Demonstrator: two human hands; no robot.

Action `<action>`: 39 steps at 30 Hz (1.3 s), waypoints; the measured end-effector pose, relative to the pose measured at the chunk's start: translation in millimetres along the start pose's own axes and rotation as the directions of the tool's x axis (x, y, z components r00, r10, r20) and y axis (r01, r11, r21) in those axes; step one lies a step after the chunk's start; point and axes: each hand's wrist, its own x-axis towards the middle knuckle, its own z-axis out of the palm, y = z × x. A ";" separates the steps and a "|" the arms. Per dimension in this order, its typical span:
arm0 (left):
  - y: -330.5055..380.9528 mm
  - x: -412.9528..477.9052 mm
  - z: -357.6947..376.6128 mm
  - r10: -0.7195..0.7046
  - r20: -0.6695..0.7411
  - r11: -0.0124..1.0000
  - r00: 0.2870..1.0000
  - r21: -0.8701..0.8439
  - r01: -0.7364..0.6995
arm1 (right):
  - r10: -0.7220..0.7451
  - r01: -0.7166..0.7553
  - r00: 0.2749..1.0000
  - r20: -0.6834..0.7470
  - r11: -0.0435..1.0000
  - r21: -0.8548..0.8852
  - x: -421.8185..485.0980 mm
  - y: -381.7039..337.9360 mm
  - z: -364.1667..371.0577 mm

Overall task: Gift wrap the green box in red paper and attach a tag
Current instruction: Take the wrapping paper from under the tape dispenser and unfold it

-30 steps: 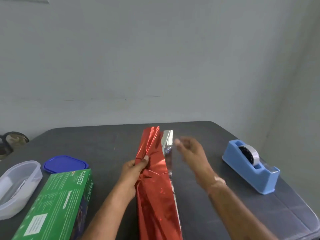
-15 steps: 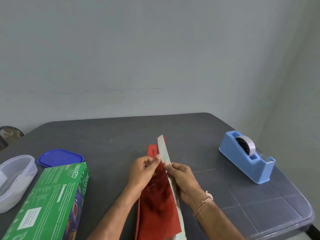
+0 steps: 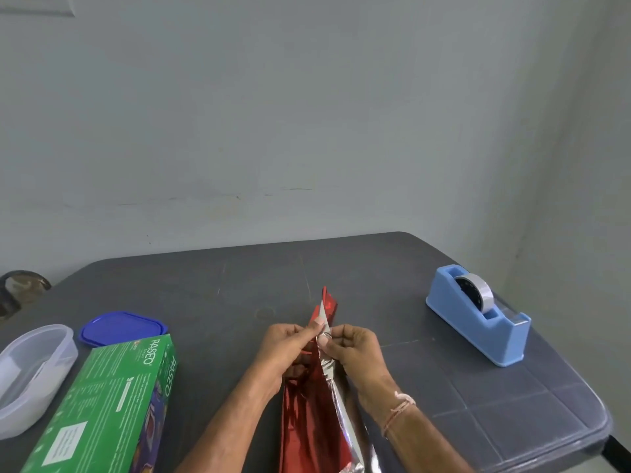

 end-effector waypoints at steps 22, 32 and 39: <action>10.6 1.3 -108.3 0.716 -0.283 0.536 0.639 0.808 -0.243 | -0.065 -0.114 0.947 -0.314 0.847 -0.519 28.1 -50.0 -120.8; -25.7 7.6 -63.3 -0.046 0.202 0.287 0.978 0.941 -0.181 | -0.261 -0.155 0.943 -0.206 0.201 -0.967 16.5 -61.8 -146.5; -21.9 7.8 -48.1 -0.017 0.182 0.340 0.983 0.926 -0.165 | -0.383 0.225 0.913 0.139 0.188 -0.956 4.2 -44.6 -99.0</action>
